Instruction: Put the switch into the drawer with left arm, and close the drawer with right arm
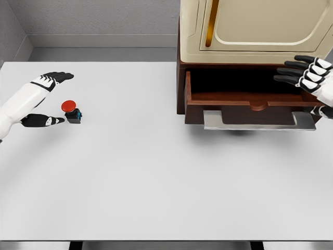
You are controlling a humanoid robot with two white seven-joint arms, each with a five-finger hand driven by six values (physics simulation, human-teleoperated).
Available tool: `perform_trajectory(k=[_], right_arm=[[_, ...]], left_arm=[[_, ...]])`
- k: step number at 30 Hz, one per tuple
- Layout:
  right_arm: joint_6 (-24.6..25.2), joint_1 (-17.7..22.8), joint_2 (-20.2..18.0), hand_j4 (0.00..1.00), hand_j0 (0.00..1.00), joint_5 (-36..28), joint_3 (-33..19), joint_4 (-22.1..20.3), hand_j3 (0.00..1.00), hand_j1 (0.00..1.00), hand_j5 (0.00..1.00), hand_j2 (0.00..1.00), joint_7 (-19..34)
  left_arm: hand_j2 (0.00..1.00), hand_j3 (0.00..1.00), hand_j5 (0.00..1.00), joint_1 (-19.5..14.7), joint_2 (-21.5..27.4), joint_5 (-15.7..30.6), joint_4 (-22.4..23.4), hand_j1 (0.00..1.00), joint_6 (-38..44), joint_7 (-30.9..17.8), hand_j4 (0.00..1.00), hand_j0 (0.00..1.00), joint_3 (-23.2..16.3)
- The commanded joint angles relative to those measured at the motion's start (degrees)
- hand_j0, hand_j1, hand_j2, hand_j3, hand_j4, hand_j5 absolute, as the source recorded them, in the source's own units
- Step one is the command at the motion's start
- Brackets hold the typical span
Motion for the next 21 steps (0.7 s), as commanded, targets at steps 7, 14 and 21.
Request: perform_trajectory(k=[7, 14, 21], right_arm=[[-0.08, -0.35, -0.38, 1.00, 1.00, -0.42, 0.14, -0.08, 1.00, 1.00, 1.00, 1.00, 0.16], [-0.08, -0.35, 0.06, 1.00, 1.00, -0.42, 0.23, -0.08, 1.00, 1.00, 1.00, 1.00, 0.16], [-0.08, -0.35, 0.59, 1.00, 1.00, -0.42, 2.07, -0.08, 1.00, 1.00, 1.00, 1.00, 0.16]], left_arm=[[1.00, 1.00, 1.00, 0.00, -1.18, 4.80, 0.09, 1.00, 0.06, 0.48, 1.00, 1.00, -0.33], [1.00, 1.00, 1.00, 0.62, -0.57, 28.19, 3.17, 1.00, 0.06, 0.39, 1.00, 1.00, -5.26], [1.00, 1.00, 1.00, -0.26, -2.33, 30.91, 2.91, 1.00, 4.20, 0.31, 1.00, 1.00, -6.66]])
